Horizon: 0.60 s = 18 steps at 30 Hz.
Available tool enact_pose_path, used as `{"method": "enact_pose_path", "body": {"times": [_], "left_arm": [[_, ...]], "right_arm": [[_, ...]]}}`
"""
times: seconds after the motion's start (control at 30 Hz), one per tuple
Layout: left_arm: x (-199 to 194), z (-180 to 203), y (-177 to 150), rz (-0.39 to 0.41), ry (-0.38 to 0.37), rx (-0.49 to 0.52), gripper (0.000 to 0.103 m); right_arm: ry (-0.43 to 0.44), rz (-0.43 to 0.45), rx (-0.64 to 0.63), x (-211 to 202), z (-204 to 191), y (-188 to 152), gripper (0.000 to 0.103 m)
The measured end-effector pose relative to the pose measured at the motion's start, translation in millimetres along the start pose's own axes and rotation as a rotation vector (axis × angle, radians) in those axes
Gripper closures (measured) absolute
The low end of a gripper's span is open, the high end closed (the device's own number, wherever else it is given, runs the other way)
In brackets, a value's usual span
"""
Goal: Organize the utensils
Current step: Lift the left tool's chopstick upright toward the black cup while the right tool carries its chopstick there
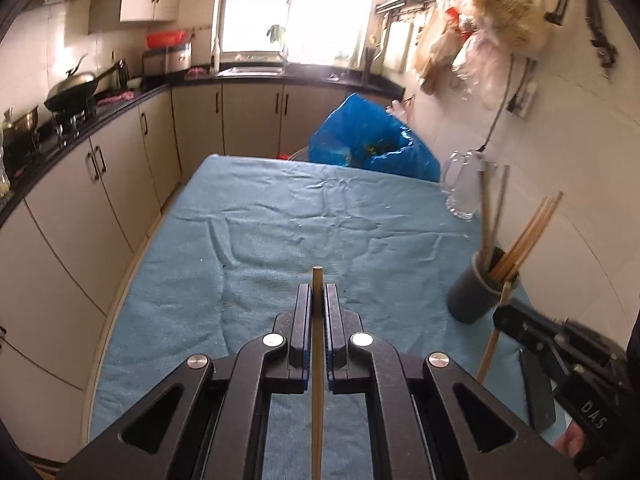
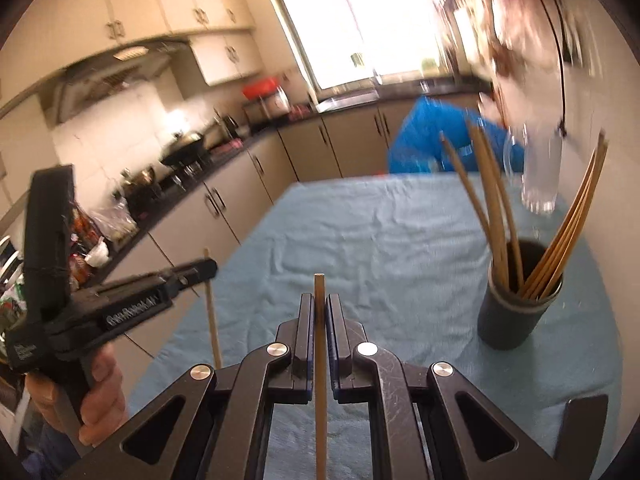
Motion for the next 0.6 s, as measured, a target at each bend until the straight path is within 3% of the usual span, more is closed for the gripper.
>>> {"method": "enact_pose_path", "body": {"times": [0.2,0.43,0.6], "left_arm": [[-16.2,17.6,-3.6,0.040,-0.014,0.021,0.098],[-34.7,27.5,-0.8,0.110,0.001,0.049,0.098],[-33.4,30.8,-0.9,0.107,0.004,0.054,0.098]], "right_arm": [[-0.017,0.148,-0.046,-35.7,-9.6,3.4,0.096],[-0.022,0.160,-0.040,-39.7,-10.8,0.3,0.096],[-0.026,0.167,-0.042,-40.2,-6.1,1.3,0.096]]}}
Point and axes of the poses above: each gripper's, at about its wrist camera, not at the fingertips, and x roughly the way its jaws point, z to its right, y to its top, the point moved 4 cm from there along x, roughly the way its jaws point, and after that the axes turned 13 degrees about -y, right-handed, at the moved point
